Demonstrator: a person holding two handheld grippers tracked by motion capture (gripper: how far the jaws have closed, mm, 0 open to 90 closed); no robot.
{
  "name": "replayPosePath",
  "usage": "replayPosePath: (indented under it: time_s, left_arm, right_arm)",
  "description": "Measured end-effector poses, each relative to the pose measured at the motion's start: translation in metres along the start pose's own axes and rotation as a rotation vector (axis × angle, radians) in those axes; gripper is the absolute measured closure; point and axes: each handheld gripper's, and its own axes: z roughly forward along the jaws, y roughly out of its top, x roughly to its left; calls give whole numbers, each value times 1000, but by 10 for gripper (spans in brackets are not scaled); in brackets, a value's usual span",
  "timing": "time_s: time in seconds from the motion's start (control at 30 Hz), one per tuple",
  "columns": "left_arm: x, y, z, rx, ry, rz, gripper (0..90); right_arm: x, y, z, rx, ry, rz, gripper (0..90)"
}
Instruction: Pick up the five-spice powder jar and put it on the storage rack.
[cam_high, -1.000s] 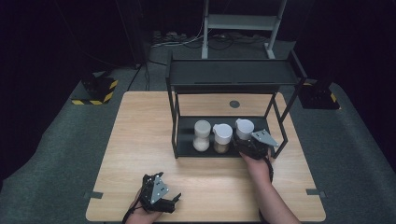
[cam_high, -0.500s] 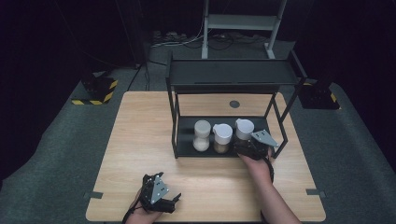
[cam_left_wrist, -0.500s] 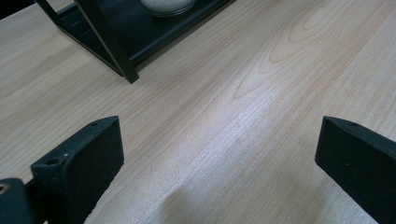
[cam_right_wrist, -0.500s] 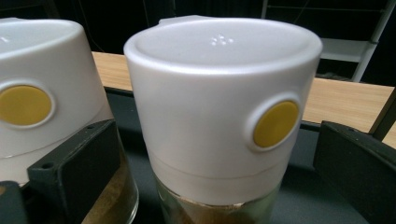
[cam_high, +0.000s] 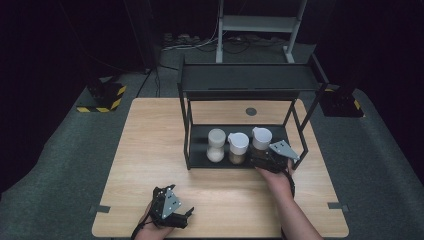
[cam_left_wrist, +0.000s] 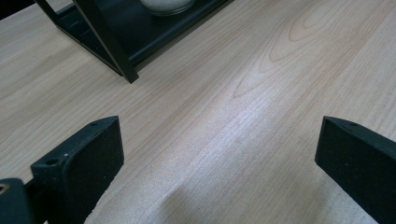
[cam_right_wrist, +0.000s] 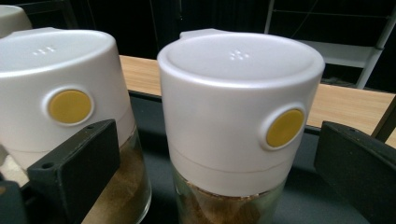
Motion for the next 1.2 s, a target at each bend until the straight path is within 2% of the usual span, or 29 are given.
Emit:
replayPosePath:
  time_s: [0.63, 1.2]
  left_arm:
    - [0, 0, 0, 5, -1, 1, 13]
    - [-1, 0, 1, 10, 2, 7, 13]
  right_arm:
    - [4, 9, -23, -22, 10, -3, 0]
    - [11, 13, -55, -46, 27, -31, 0]
